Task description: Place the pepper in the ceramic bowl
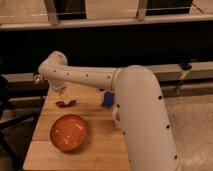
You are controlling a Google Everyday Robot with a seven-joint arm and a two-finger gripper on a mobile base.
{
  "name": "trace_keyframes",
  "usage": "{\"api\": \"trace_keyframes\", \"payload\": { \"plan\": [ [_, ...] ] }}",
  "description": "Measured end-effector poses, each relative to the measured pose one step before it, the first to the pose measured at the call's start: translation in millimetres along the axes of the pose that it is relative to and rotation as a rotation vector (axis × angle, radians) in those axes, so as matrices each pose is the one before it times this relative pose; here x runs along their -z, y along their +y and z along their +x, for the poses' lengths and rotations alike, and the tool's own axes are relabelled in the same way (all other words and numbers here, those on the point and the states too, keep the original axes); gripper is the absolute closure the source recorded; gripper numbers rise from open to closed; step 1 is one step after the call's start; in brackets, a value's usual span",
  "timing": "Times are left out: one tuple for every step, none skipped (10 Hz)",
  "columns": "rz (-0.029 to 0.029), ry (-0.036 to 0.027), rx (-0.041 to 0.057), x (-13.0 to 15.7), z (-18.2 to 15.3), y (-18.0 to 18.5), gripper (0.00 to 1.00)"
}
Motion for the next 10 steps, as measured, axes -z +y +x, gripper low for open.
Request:
{"api": "trace_keyframes", "payload": {
  "plan": [
    [-0.00561,-0.0056,0.00069,-7.96,-3.51,-1.48,0.2],
    [-0.00672,-0.00726,-0.00099,-7.11,-4.09,-1.85,0.2],
    [-0.00682,-0.00531,-0.00409,-5.07,0.72,0.88,0.2],
    [-0.00308,-0.00315,-0.00409,-2.84,2.79,1.22,0.2],
    [-0.00225,-0.00405,-0.00178,-1.05,0.43,0.3,0.2],
    [-0.00631,-0.00381,-0.00401,-4.96,3.19,0.55,0.2],
    [-0.00335,-0.00261,-0.00324,-3.44,0.55,0.21,0.2],
    [-0.00255,-0.00681,-0.00396,-5.77,0.26,0.09,0.2],
    [-0.00508,-0.0066,-0.00578,-11.27,2.51,0.98,0.2],
    [-0.00482,-0.0049,-0.00189,-4.89,-0.04,0.24,0.2]
  ]
}}
